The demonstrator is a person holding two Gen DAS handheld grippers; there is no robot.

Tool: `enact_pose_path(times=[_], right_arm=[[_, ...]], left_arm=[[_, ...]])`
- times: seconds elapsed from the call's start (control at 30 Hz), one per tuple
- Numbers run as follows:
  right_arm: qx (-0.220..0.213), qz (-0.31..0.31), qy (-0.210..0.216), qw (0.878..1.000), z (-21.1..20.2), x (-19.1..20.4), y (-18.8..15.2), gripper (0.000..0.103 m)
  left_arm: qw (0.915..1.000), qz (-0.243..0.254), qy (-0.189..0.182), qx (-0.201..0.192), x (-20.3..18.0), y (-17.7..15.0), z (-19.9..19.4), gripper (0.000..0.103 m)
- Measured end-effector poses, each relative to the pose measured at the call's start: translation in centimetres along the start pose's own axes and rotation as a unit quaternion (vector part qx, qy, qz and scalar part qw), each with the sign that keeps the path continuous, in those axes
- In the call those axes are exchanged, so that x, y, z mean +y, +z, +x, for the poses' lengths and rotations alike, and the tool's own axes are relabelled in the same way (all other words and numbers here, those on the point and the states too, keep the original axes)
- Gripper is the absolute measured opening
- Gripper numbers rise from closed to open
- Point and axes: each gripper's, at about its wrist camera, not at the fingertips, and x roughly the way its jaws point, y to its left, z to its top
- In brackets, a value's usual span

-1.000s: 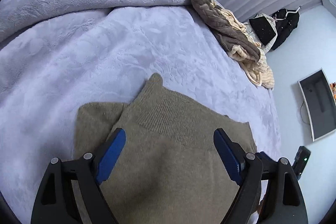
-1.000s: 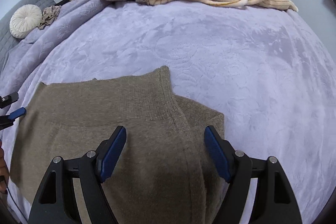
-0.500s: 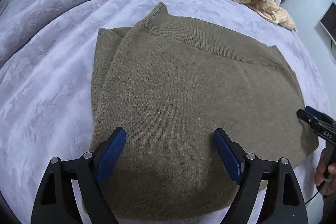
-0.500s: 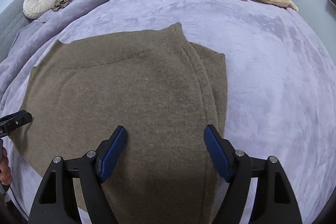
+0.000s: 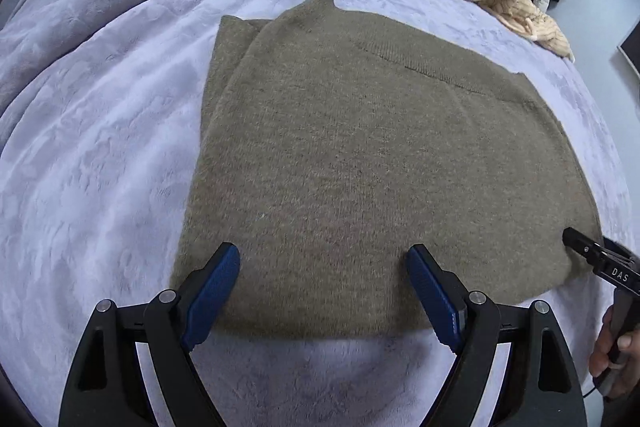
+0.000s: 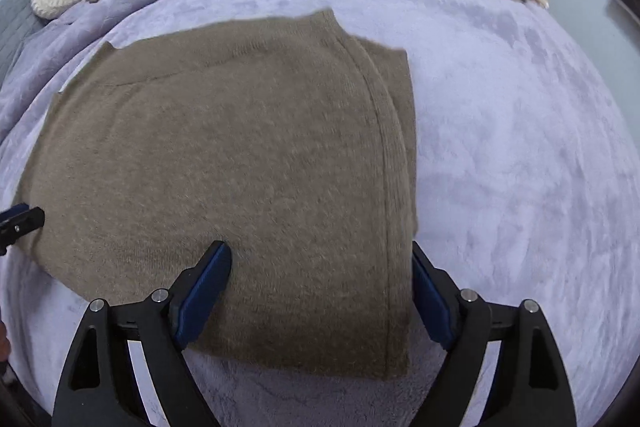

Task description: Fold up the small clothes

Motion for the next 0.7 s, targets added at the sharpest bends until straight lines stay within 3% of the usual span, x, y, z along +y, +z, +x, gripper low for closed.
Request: enact_pose_path(times=[0.07, 0.17, 0.27, 0.37, 0.5, 0.6, 0.63, 0.67, 0.7], right_arm=[[-0.012, 0.034, 0.016, 0.999, -1.3, -1.2, -0.5, 0.088], [-0.050, 0.031, 0.002, 0.998, -4.0, -1.4, -1.5, 0.088], [-0.072, 0.022, 0.007, 0.997, -6.2, -0.9, -2.2, 0.088], [-0.081, 0.008, 0.015, 0.997, -7.4, 0.5, -2.5, 0.088], [-0.076, -0.022, 0.028, 0.996, -7.5, 3.1, -2.5, 0.088], [-0.069, -0.046, 0.035, 0.996, -7.1, 5.6, -2.2, 0.088], [-0.067, -0.053, 0.038, 0.996, -7.0, 6.2, -2.1, 0.088], [-0.066, -0.060, 0.041, 0.995, -7.0, 6.9, -1.9, 0.088], [-0.064, -0.067, 0.044, 0.995, -7.0, 7.6, -1.6, 0.088]], left_arm=[[0.9996, -0.015, -0.014, -0.019, 0.9, -0.9, -1.7, 0.087], [0.9976, -0.054, -0.029, -0.032, 3.5, -1.9, -3.1, 0.087], [0.9932, -0.111, -0.028, -0.021, 6.9, -2.1, -2.4, 0.087], [0.9809, -0.166, -0.101, 0.011, 9.2, -1.8, 0.0, 0.087], [0.9784, -0.153, -0.137, 0.021, 8.1, -0.2, 1.9, 0.087], [0.9720, -0.154, -0.176, 0.025, 7.1, 0.9, 3.3, 0.084], [0.9700, -0.155, -0.186, 0.021, 6.9, 1.2, 3.5, 0.074], [0.9694, -0.154, -0.190, 0.021, 6.9, 1.3, 3.6, 0.037], [0.9664, -0.158, -0.201, 0.026, 6.9, 1.4, 3.8, 0.029]])
